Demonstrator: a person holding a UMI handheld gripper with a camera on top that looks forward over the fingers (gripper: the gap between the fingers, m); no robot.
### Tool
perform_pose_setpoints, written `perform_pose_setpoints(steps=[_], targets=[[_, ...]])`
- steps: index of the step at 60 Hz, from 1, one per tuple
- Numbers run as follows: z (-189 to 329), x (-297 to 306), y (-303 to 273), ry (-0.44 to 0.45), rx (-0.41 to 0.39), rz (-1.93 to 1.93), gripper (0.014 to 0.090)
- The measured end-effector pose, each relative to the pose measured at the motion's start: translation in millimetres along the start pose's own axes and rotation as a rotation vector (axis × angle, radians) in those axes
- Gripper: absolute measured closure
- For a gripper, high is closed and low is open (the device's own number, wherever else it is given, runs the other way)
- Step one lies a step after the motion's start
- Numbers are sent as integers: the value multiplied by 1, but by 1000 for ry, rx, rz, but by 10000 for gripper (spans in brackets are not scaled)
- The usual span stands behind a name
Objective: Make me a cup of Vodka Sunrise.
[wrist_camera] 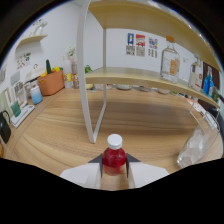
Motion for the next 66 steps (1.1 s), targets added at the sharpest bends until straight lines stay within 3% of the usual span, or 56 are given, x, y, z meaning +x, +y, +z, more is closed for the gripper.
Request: perform_pose_setpoints(steps=[5, 10, 11, 14, 15, 26, 37, 53, 54, 55, 66], targets=[[-4, -1, 4, -6, -7, -20, 648], [-11, -4, 8, -24, -14, -34, 520], [-14, -6, 7, -36, -15, -34, 468], [-24, -10, 3, -64, -4, -31, 208], [-28, -11, 0, -73, 3, -30, 179], [-97, 6, -55, -97, 127, 26, 179], [-172, 66, -89, -64, 252, 29, 180], [-198, 158, -33, 14, 167, 33, 193], [-199, 162, -32, 16, 158, 33, 248], [-201, 165, -31, 16, 152, 34, 193], [-229, 210, -72, 5, 172, 86, 178]])
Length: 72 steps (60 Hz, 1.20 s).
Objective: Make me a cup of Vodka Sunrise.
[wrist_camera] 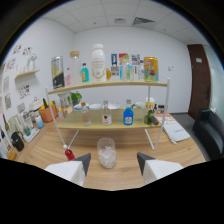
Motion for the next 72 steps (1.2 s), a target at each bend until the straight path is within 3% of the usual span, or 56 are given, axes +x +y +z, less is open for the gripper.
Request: perform_pose_setpoints(steps=[9, 22, 41, 50, 59, 72], targets=[[-10, 40, -75, -7, 63, 29, 187], [9, 104, -189, 20, 217, 31, 185], [89, 138, -251, 15, 244, 40, 212], [115, 142, -263, 9, 239, 54, 287], [133, 141, -266, 4, 228, 46, 496], [135, 140, -267, 15, 243, 9, 523]])
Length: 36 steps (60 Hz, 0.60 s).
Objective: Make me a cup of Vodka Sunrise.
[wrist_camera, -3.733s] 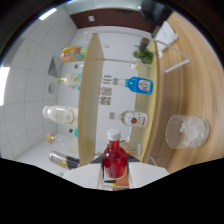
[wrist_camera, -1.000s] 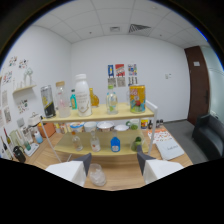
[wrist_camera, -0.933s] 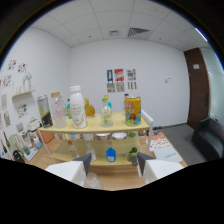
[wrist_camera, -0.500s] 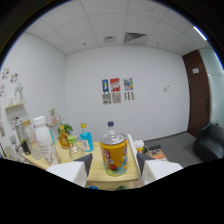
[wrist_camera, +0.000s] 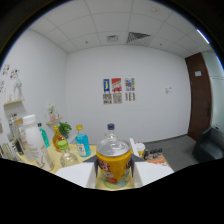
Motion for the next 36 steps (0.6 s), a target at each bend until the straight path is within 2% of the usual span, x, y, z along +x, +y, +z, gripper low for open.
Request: perform_pose_setpoints(steps=[6, 21, 30, 36], targets=[[-5, 0, -3, -1, 4, -12, 536], [-70, -12, -33, 5, 111, -19, 545], [-106, -36, 13, -18, 73, 35, 544], [-112, -51, 74, -23, -6, 74, 546]])
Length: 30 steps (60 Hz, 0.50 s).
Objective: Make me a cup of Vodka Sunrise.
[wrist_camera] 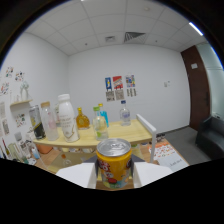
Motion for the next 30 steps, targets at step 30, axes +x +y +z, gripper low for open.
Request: perform_pose_setpoints(steps=[30], targets=[[36, -20, 149, 133, -213, -734, 546]])
